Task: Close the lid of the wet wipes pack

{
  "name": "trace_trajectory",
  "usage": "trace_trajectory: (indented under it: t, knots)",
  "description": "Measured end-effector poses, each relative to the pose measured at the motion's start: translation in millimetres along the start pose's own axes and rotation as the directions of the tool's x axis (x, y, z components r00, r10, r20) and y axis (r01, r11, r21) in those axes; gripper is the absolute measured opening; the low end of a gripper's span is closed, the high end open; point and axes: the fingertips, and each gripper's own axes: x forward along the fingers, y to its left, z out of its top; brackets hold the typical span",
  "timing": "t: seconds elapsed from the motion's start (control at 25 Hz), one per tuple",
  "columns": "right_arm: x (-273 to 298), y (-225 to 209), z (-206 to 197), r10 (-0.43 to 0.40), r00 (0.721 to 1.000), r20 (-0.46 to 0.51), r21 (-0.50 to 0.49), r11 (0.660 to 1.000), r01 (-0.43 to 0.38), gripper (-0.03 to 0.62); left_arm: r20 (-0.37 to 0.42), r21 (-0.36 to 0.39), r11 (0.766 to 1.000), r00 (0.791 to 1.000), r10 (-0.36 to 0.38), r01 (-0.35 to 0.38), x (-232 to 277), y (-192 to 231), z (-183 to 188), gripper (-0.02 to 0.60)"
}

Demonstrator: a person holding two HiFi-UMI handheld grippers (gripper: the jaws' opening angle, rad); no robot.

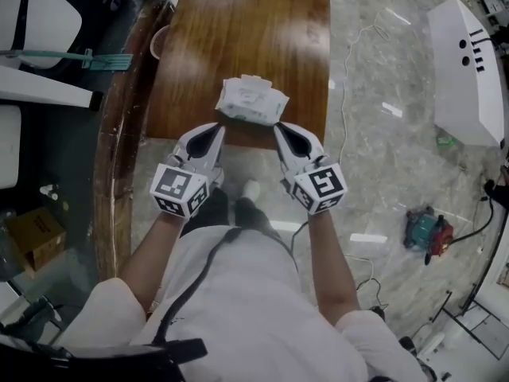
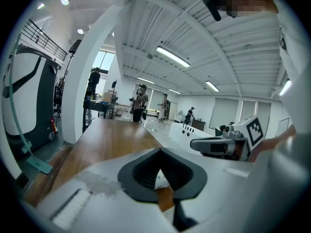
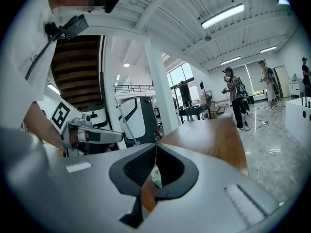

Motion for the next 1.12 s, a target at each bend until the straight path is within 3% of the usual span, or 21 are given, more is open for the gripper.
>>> trace_trajectory:
  t: [0.2,0.56,1.12]
  knots:
    - [26,-18,-19,-0.028,0.999,-0.042,0.008,1.0,0.028,0.027,-0.015,-0.051,0.998,1.0,-0.027,0.026,19,14,-9,0.002]
    - [63,-53,-48,-0.052,0.994,-0.096,0.025,0.998,0.055,0.102,-0.063,-0.077,0.995,0.996,-0.064,0.059,54,31,-35,0.002]
    - [121,-94,-76,-0.031,0.985,-0.172,-0.019,0.999,0.028,0.185,-0.107,-0.099,0.995,0.993,-0.039,0.028,75,62,-55,0.003]
